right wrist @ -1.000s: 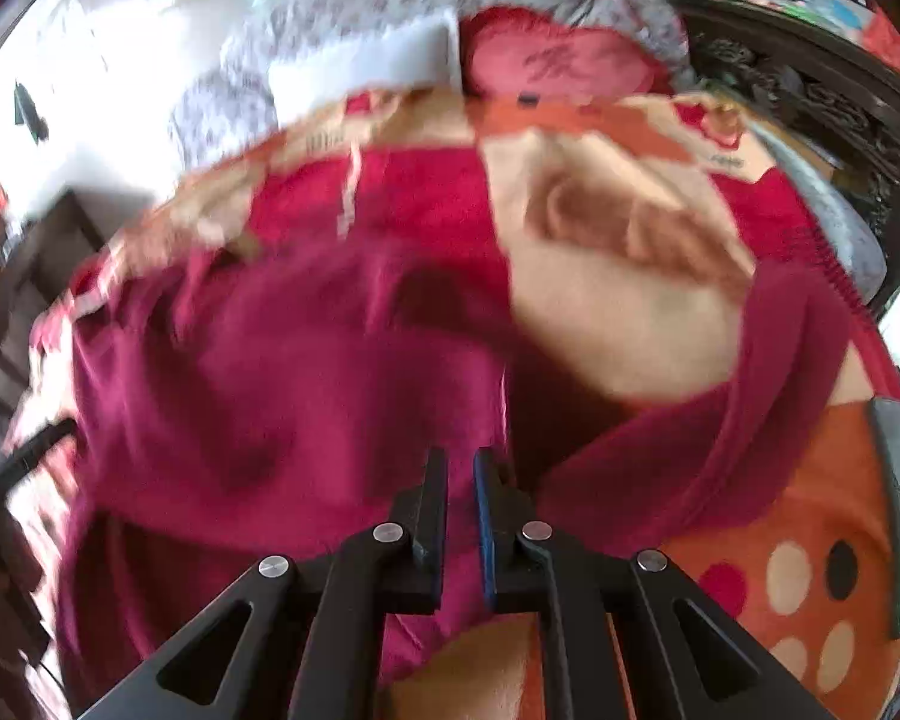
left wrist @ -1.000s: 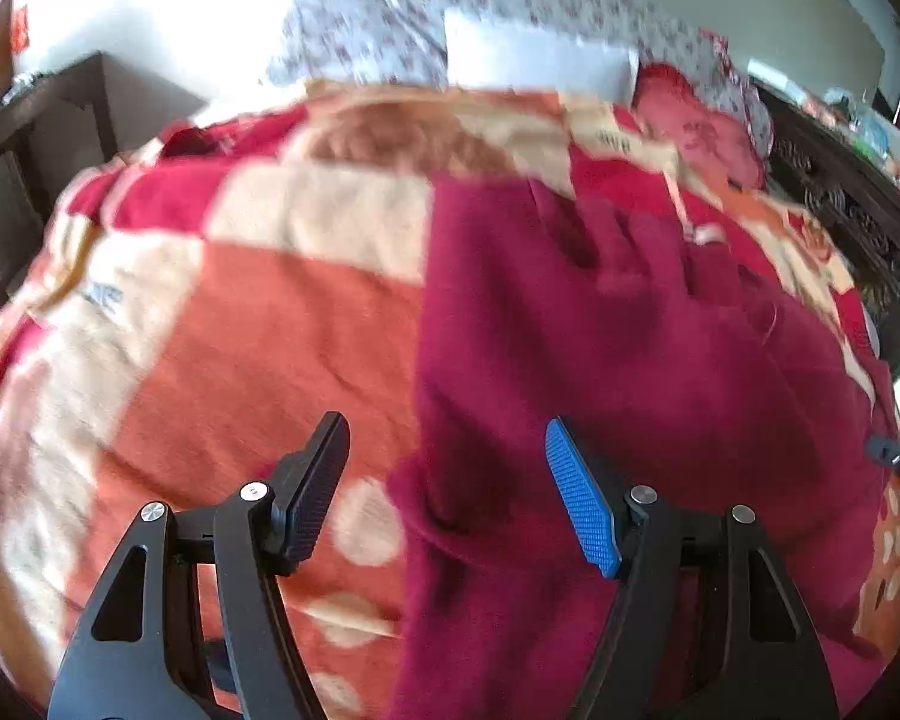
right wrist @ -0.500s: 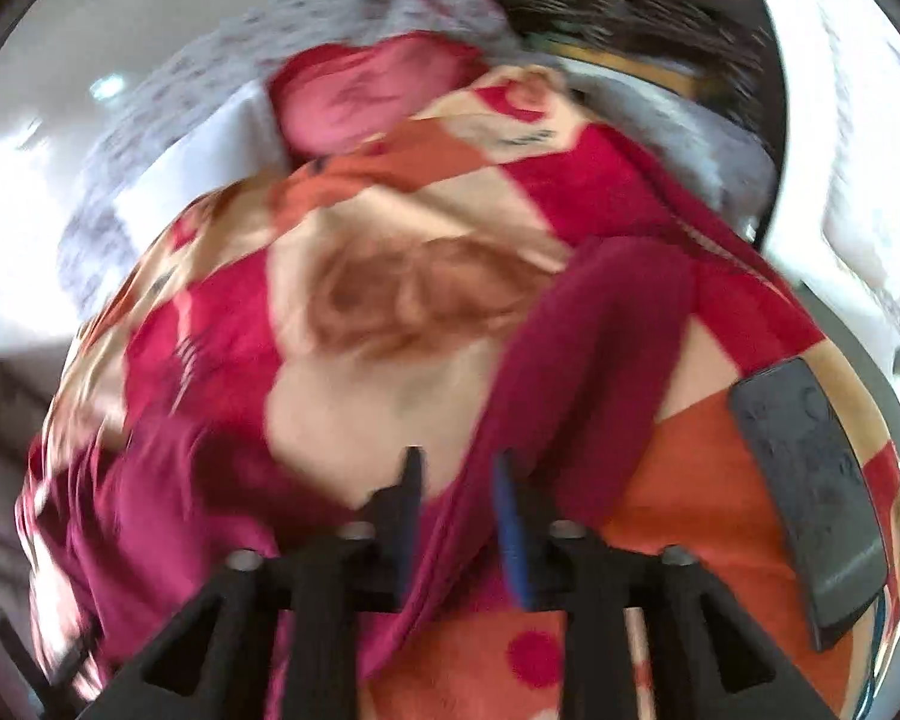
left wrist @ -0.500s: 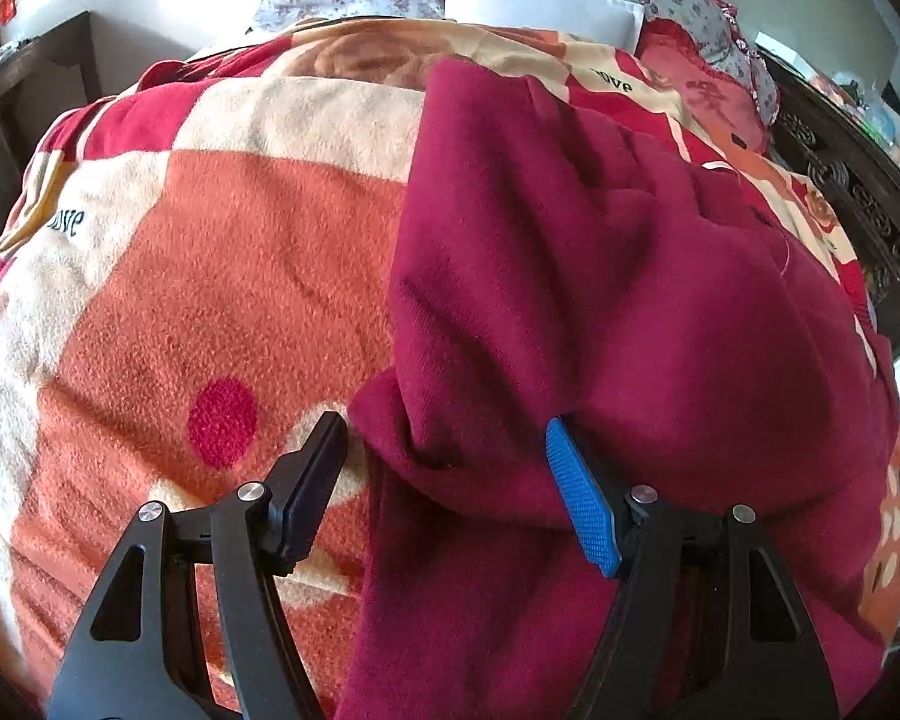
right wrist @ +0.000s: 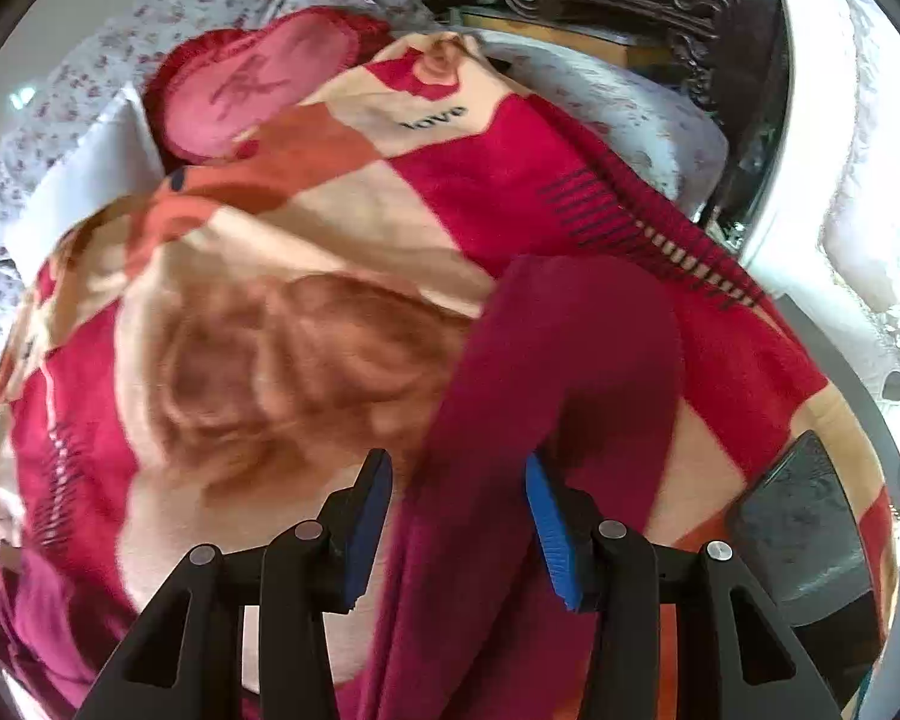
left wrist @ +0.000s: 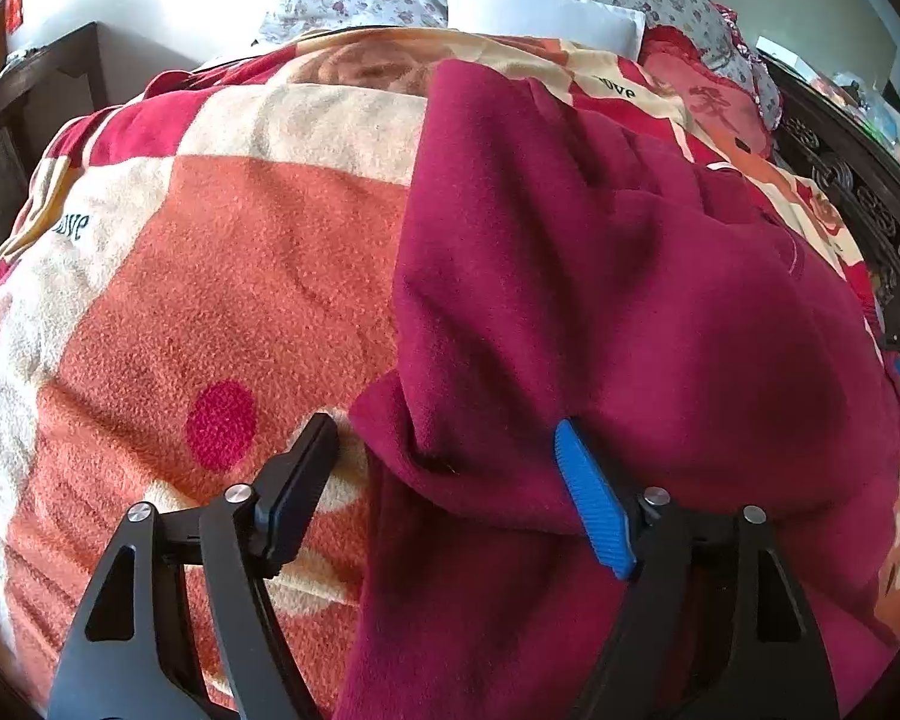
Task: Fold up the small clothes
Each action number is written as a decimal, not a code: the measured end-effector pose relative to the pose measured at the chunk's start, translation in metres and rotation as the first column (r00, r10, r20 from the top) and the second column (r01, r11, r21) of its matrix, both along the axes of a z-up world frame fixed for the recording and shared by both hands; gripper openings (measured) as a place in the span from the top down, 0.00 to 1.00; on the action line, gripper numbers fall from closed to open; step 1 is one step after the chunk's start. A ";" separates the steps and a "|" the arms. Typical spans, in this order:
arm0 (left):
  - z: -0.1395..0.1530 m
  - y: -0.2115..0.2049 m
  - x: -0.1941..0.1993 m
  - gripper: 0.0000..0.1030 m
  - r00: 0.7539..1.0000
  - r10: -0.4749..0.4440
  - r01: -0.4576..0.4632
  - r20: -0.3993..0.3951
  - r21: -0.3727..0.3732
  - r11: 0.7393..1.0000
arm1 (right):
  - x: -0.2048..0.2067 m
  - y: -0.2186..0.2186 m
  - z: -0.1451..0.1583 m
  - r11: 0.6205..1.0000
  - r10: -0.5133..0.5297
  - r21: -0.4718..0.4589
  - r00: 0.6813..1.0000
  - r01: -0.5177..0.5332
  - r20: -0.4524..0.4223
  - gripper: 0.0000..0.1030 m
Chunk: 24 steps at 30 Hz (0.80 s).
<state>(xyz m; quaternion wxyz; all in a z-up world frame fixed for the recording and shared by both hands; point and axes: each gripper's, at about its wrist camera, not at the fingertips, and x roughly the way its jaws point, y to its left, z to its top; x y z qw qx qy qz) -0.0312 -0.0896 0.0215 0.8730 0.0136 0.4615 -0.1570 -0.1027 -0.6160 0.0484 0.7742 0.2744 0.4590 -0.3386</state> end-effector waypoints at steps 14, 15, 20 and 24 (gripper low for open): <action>0.005 0.001 0.000 0.25 1.000 -0.009 0.008 0.006 0.007 1.000 | -0.053 0.010 0.025 0.997 0.075 -0.017 0.974 -0.073 0.213 0.88; 0.009 0.002 -0.001 0.25 1.000 -0.009 0.009 0.013 0.011 1.000 | -0.061 0.013 0.033 0.996 0.089 -0.005 0.961 -0.091 0.261 0.88; 0.036 0.013 -0.001 0.25 0.997 -0.003 0.003 0.083 -0.002 1.000 | -0.078 0.041 0.080 0.977 0.187 0.008 0.879 -0.212 0.439 0.88; 0.054 0.023 0.003 0.25 0.997 0.013 -0.008 0.074 -0.062 0.998 | -0.073 0.084 0.126 0.937 0.302 -0.024 0.775 -0.348 0.555 0.89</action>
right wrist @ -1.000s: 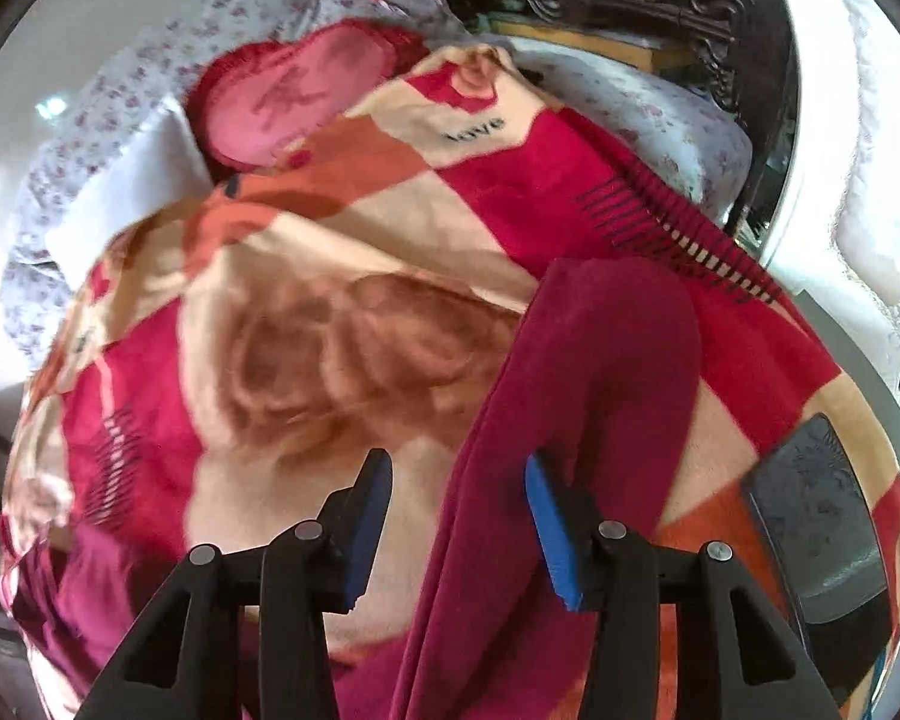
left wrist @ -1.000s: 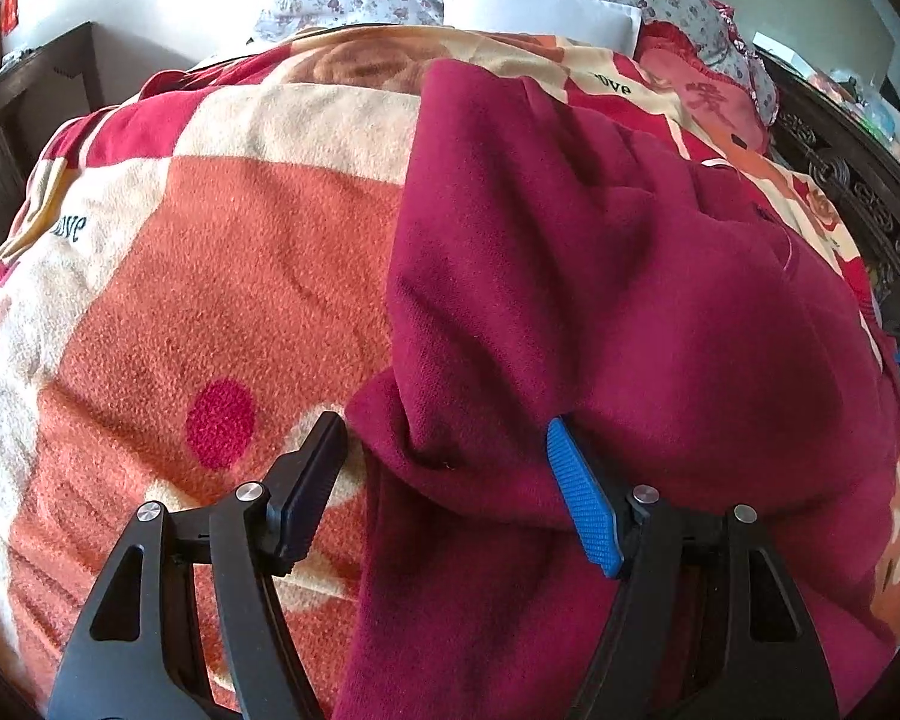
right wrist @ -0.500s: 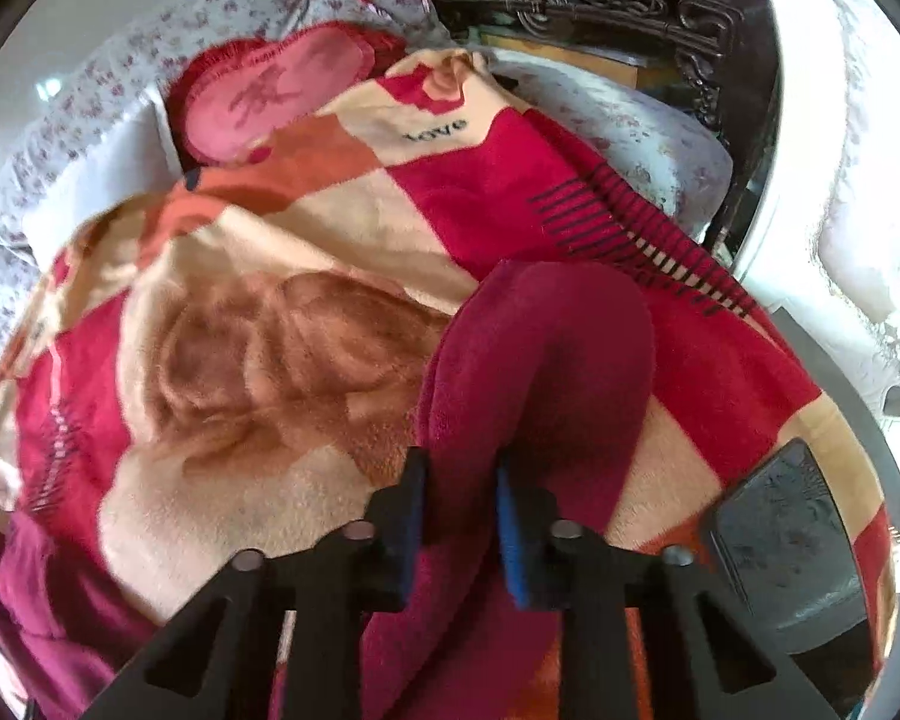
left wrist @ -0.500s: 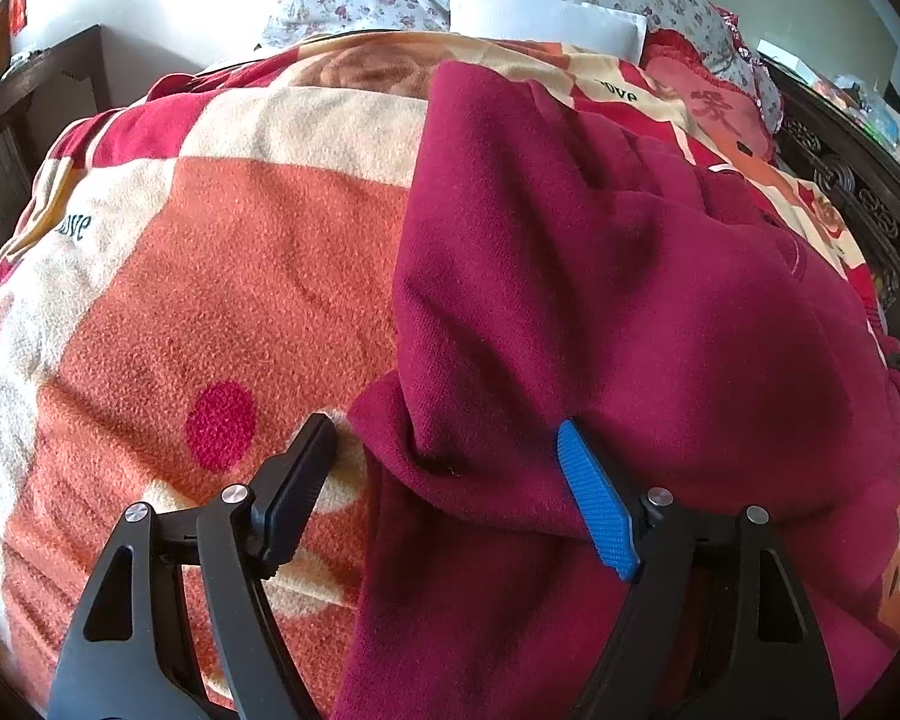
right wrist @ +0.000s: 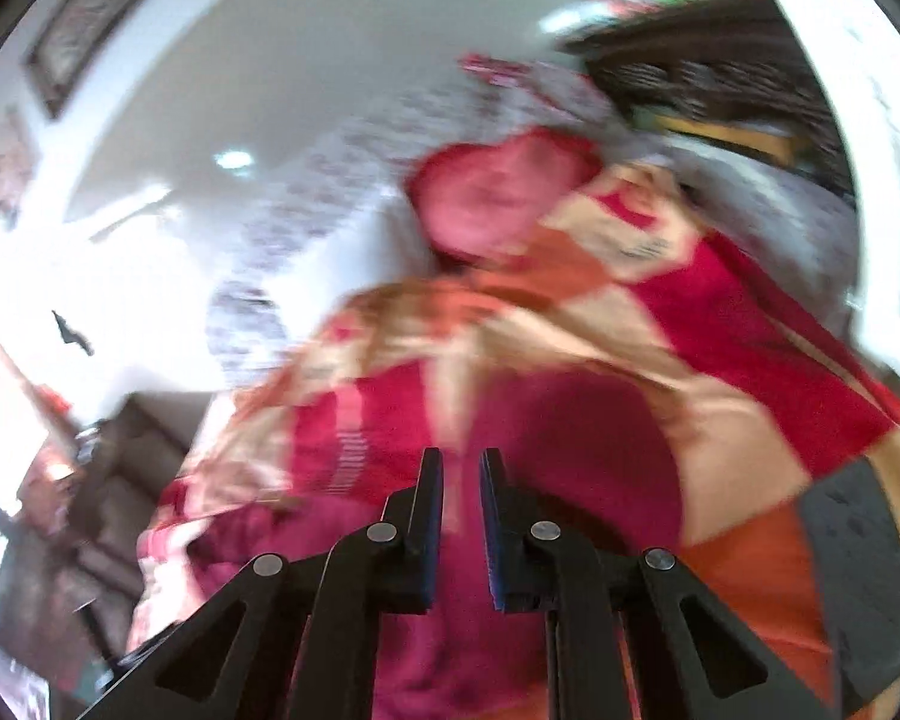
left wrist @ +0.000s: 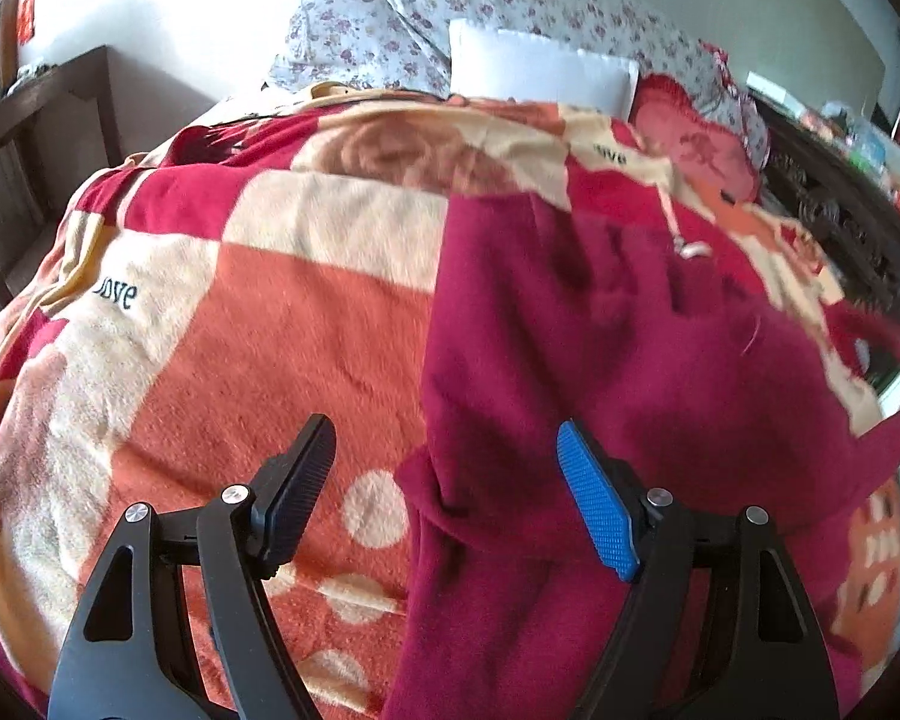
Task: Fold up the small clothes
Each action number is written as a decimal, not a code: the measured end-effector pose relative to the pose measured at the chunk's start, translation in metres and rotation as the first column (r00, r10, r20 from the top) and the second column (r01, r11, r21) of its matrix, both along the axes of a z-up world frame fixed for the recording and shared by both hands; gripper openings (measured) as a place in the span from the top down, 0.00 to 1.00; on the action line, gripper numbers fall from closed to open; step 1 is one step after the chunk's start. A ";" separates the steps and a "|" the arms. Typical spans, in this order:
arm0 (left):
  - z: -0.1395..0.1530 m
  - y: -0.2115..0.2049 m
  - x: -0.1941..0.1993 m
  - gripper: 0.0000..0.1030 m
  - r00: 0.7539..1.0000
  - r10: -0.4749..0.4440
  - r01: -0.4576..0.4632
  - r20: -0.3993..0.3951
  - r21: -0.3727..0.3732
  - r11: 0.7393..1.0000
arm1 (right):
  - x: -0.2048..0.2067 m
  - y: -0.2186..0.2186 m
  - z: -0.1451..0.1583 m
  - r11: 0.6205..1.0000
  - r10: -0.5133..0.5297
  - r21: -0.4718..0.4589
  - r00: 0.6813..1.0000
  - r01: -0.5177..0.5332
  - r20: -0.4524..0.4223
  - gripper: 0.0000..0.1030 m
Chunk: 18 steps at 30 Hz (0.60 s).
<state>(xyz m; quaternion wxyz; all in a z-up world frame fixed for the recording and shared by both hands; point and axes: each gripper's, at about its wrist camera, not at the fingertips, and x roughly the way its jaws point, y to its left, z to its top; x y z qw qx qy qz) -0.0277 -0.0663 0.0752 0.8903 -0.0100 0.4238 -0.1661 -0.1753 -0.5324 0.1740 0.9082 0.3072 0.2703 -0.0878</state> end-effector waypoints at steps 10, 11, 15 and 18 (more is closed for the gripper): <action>0.015 0.012 -0.013 0.25 1.000 -0.009 0.009 0.011 -0.008 1.000 | 0.060 0.059 0.009 0.986 0.013 -0.161 0.993 -0.032 -0.115 0.47; 0.014 0.012 -0.014 0.25 1.000 -0.012 0.012 0.011 -0.001 1.000 | 0.065 0.052 -0.003 0.985 -0.005 -0.173 0.988 -0.021 -0.153 0.32; 0.006 0.012 -0.016 0.25 1.000 -0.025 0.025 -0.004 0.026 0.999 | 0.078 0.029 -0.053 0.961 -0.068 -0.274 0.935 -0.032 -0.347 0.32; 0.000 0.009 -0.014 0.25 1.000 -0.021 0.022 -0.021 0.029 0.999 | 0.079 0.022 -0.075 0.921 -0.093 -0.380 0.894 -0.091 -0.438 0.32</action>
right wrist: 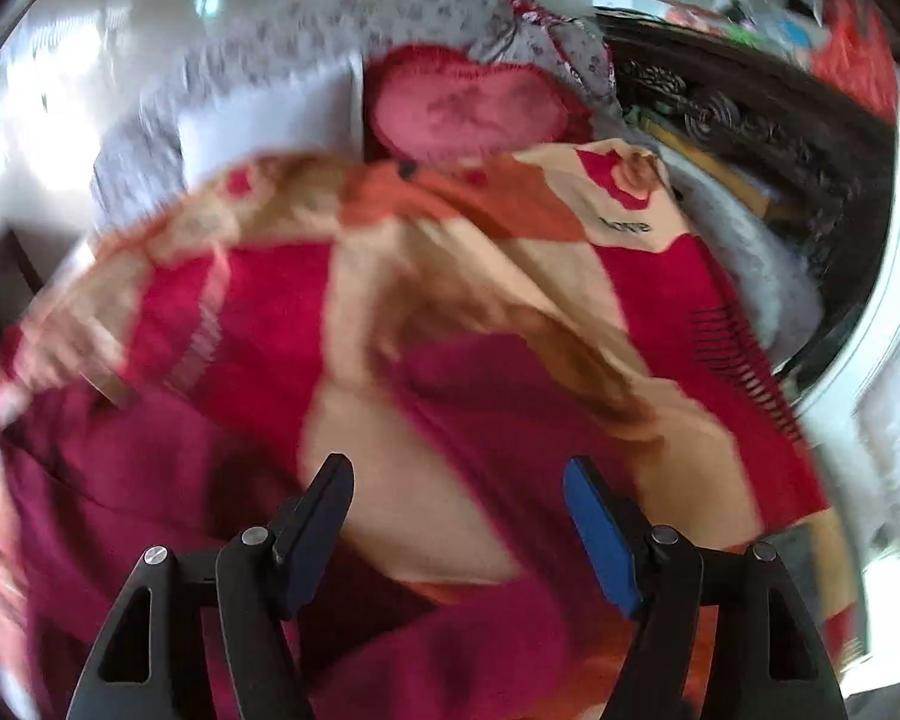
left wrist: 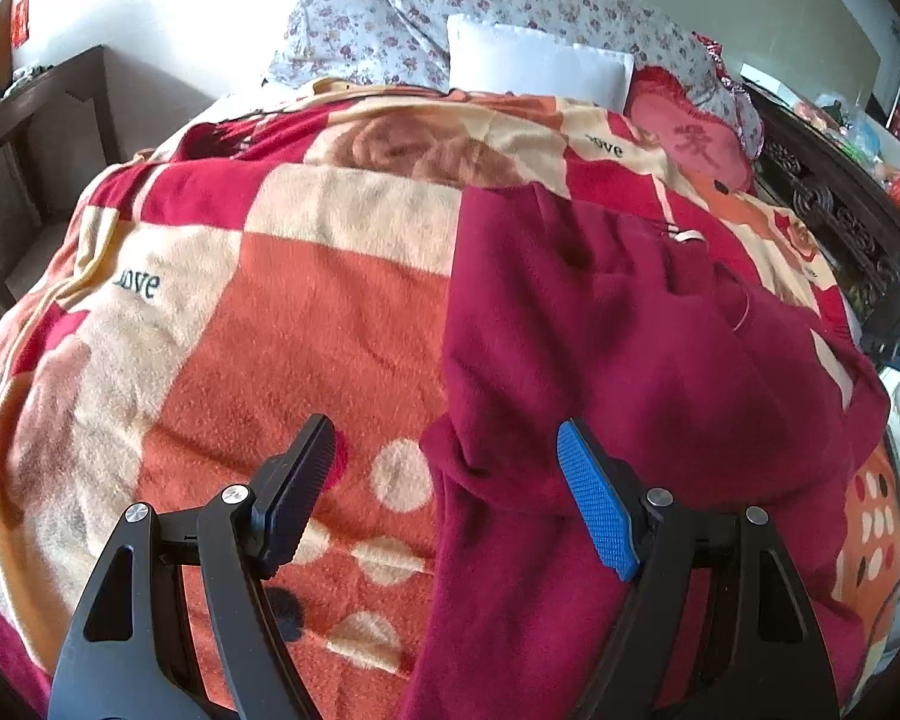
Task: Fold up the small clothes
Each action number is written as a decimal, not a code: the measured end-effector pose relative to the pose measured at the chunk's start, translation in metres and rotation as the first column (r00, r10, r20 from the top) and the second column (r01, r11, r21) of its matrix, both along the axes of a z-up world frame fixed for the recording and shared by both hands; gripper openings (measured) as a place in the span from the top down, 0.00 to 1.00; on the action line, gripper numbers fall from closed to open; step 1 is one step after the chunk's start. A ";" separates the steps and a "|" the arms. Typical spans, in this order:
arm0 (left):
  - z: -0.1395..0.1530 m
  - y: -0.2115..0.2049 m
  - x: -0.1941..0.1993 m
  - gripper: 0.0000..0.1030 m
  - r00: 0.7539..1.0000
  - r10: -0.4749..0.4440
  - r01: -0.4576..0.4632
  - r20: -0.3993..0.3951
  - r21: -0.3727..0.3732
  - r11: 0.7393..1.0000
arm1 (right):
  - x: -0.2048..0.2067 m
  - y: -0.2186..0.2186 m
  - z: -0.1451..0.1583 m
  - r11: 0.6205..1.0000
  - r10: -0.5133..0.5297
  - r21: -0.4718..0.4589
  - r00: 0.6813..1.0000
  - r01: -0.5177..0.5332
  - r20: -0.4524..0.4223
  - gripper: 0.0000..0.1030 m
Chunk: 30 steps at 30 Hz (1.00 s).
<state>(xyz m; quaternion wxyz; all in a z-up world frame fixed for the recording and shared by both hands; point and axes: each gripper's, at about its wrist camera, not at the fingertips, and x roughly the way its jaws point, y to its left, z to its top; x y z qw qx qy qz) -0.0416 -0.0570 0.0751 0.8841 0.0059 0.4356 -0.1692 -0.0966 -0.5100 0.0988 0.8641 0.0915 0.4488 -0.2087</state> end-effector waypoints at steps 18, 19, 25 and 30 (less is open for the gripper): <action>0.007 -0.001 0.004 0.25 1.000 -0.007 0.006 -0.019 -0.050 0.999 | -0.039 -0.003 0.078 0.966 0.043 0.223 0.931 -0.132 0.362 0.88; 0.011 0.003 0.005 0.25 1.000 0.002 -0.003 -0.017 -0.069 0.998 | -0.039 0.007 0.089 0.959 0.070 0.226 0.917 -0.170 0.392 0.88; 0.023 0.018 0.006 0.25 0.999 0.039 -0.038 0.004 -0.106 0.994 | -0.016 0.109 0.114 0.867 0.290 0.231 0.824 -0.442 0.487 0.88; 0.020 0.023 0.007 0.25 0.998 0.052 -0.055 -0.024 -0.140 0.989 | 0.022 0.190 0.033 0.767 0.427 0.370 0.847 -0.524 0.317 0.84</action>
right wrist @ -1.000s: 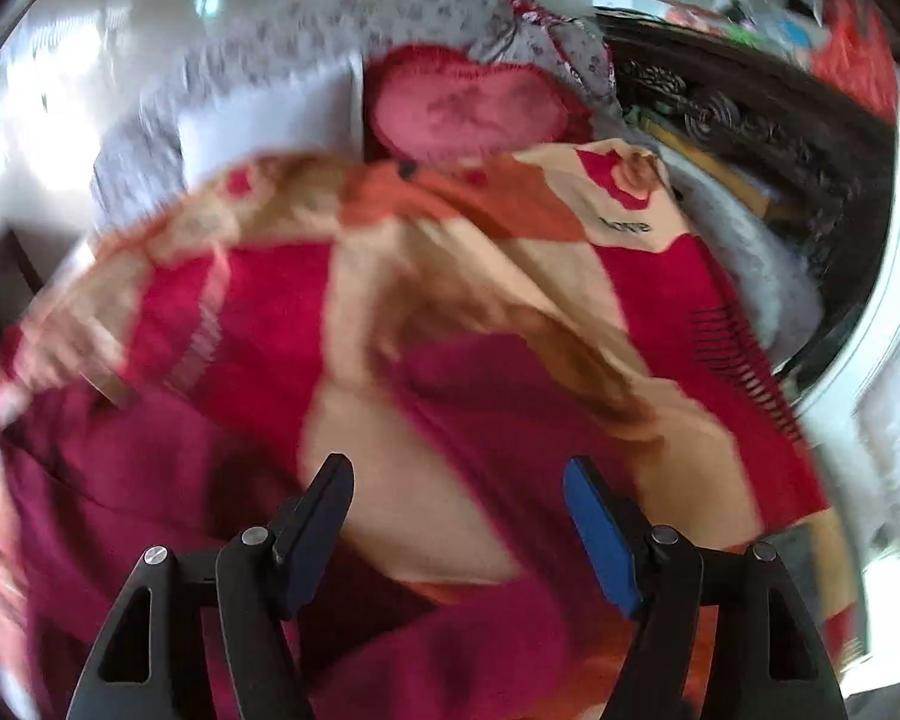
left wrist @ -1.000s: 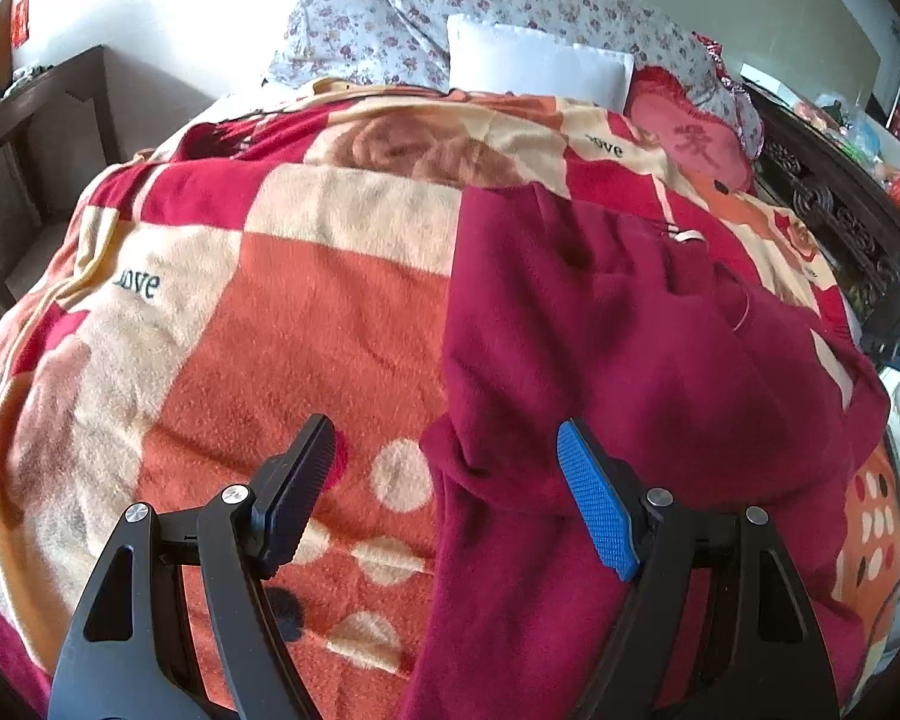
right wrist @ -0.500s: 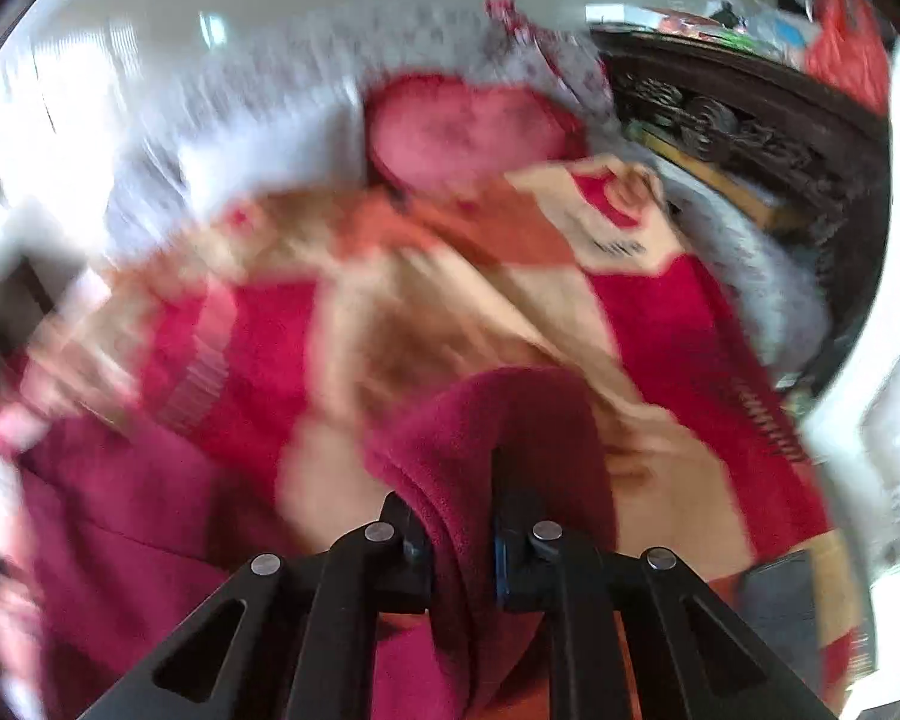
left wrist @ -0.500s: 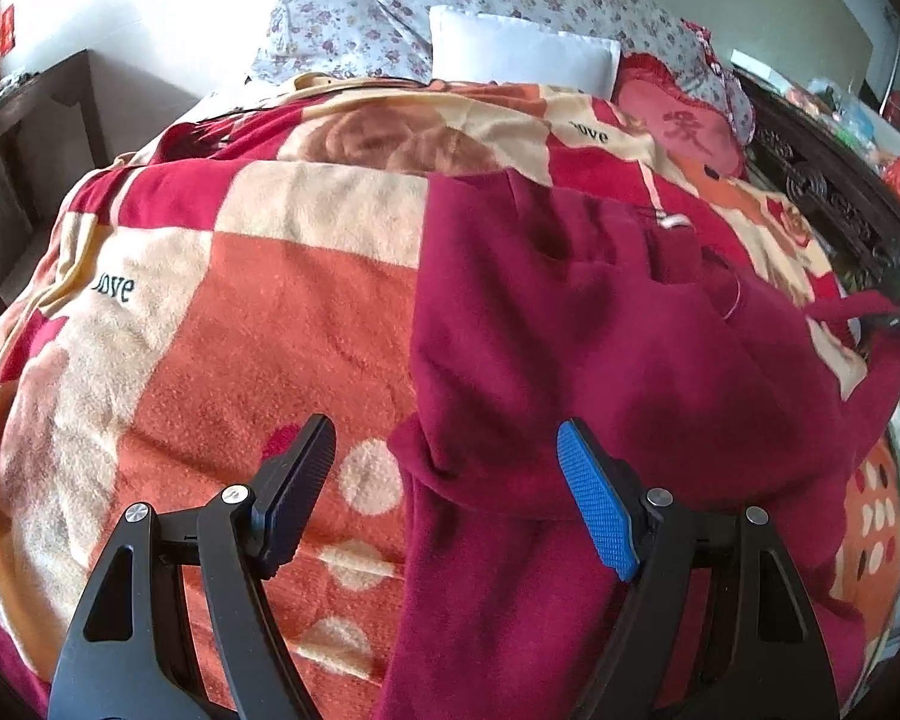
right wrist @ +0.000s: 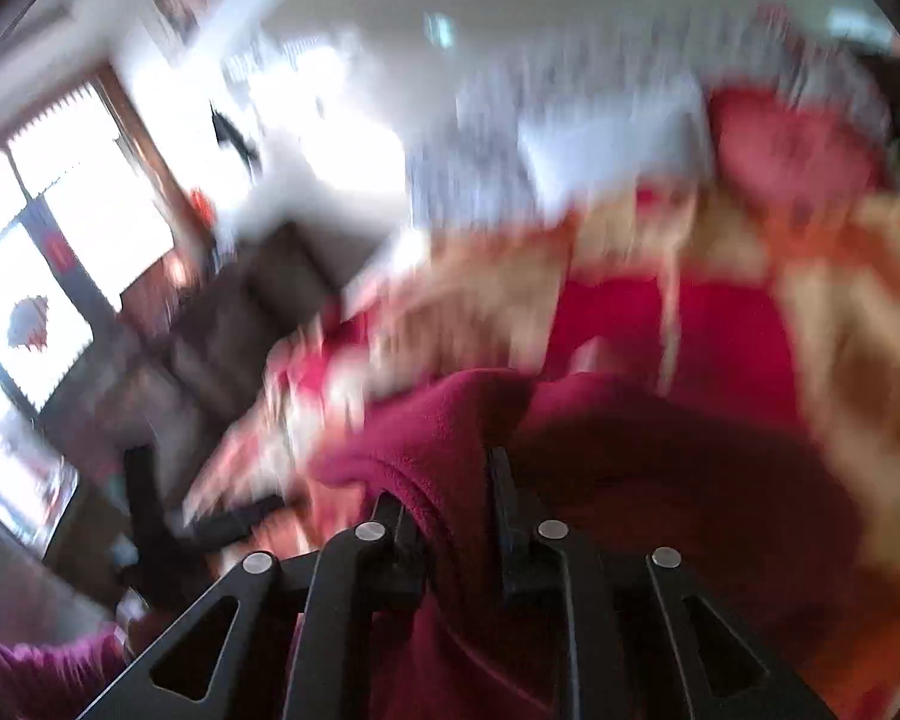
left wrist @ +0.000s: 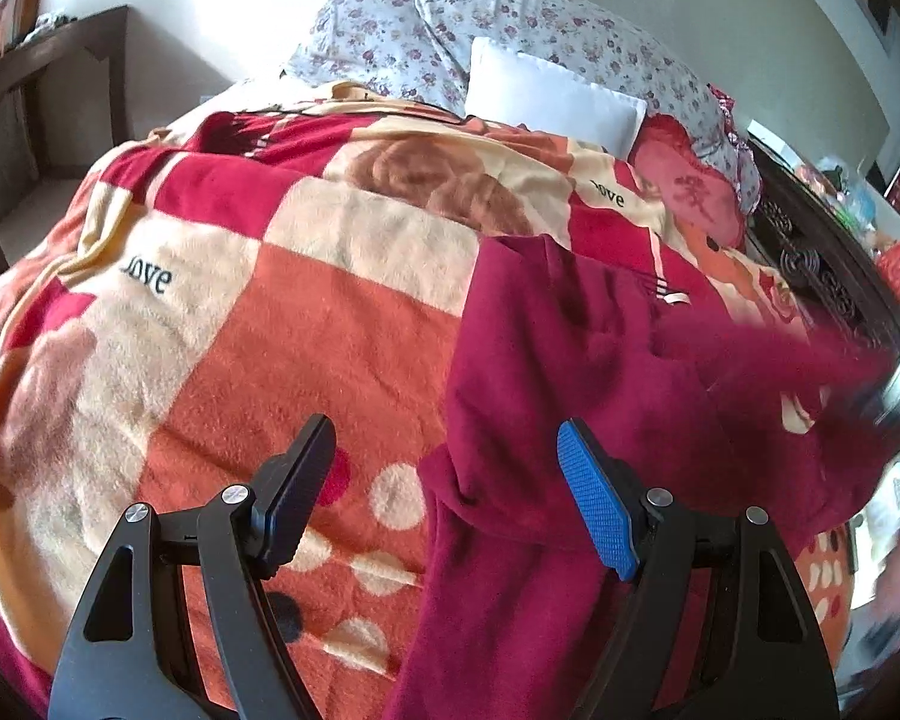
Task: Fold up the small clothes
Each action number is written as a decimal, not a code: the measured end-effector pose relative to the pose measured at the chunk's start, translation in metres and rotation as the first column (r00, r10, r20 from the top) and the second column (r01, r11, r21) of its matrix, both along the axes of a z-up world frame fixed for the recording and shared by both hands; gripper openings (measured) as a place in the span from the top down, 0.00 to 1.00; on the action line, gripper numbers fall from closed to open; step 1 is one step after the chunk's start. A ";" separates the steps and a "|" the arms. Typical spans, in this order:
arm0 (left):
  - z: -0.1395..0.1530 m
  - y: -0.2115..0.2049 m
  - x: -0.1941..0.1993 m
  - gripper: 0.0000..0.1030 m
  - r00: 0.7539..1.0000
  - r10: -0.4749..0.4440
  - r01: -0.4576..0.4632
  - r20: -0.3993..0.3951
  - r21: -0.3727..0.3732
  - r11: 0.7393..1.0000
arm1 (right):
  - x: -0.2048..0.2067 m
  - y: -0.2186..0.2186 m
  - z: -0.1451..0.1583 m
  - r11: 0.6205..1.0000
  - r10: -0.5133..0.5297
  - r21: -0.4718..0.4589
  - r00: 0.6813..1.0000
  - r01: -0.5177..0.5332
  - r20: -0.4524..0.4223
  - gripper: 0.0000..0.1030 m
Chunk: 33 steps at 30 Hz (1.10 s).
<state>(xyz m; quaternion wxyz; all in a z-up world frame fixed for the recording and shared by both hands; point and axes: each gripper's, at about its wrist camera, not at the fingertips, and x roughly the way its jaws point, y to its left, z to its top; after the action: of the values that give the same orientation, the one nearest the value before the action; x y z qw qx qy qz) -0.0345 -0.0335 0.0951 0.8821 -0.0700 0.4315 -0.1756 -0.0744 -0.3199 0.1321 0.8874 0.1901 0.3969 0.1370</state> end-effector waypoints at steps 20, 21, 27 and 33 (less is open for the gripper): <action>-0.039 -0.071 0.000 0.31 0.971 -0.198 0.196 -0.132 -0.025 0.980 | -0.106 -0.072 -0.032 0.982 -0.179 -0.078 0.978 0.172 -0.107 0.57; -0.039 -0.075 -0.001 0.46 0.970 -0.204 0.203 -0.131 -0.020 0.979 | -0.110 -0.077 -0.032 0.980 -0.194 -0.075 0.975 0.187 -0.104 0.57; -0.029 -0.092 -0.005 0.89 0.958 -0.264 0.265 -0.114 -0.001 0.964 | -0.119 -0.096 -0.030 0.956 -0.285 -0.098 0.954 0.276 -0.090 0.57; 0.017 -0.066 0.010 0.90 0.977 -0.215 0.215 0.010 -0.011 0.976 | -0.115 -0.107 -0.028 0.933 -0.349 -0.127 0.932 0.337 -0.092 0.57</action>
<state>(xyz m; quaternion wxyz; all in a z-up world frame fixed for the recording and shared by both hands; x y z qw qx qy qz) -0.0243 -0.0998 0.1125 0.8593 -0.0275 0.4316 -0.2731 -0.1897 -0.4268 0.1037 0.8827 0.2152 0.4143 -0.0531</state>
